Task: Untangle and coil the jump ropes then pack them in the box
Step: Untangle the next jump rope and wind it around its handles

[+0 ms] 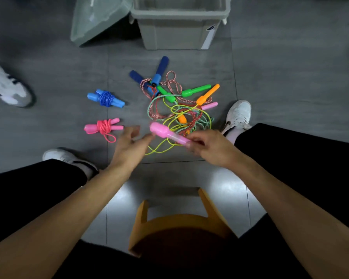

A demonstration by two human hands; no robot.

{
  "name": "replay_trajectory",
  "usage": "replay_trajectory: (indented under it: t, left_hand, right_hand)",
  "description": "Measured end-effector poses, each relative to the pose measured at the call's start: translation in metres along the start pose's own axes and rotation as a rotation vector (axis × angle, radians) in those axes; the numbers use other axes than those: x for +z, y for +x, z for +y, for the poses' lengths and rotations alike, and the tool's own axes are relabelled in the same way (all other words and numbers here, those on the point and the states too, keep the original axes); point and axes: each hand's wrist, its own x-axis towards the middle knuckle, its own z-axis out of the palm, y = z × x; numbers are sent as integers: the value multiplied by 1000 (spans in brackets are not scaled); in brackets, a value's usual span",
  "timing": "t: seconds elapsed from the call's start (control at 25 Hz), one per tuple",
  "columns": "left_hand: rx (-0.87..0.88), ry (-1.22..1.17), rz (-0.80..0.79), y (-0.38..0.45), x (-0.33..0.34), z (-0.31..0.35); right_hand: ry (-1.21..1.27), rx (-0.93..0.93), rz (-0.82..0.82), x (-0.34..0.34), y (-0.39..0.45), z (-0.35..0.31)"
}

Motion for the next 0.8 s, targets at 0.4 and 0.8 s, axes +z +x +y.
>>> replay_trajectory:
  t: [0.4,0.8]
  left_hand:
    - [367,267,-156,-21,-18,32]
    - [420,-83,9,-37,-66,44]
  right_hand:
    - [-31,-41,228,1,13,-13]
    - [52,-264,-11,18,45,-61]
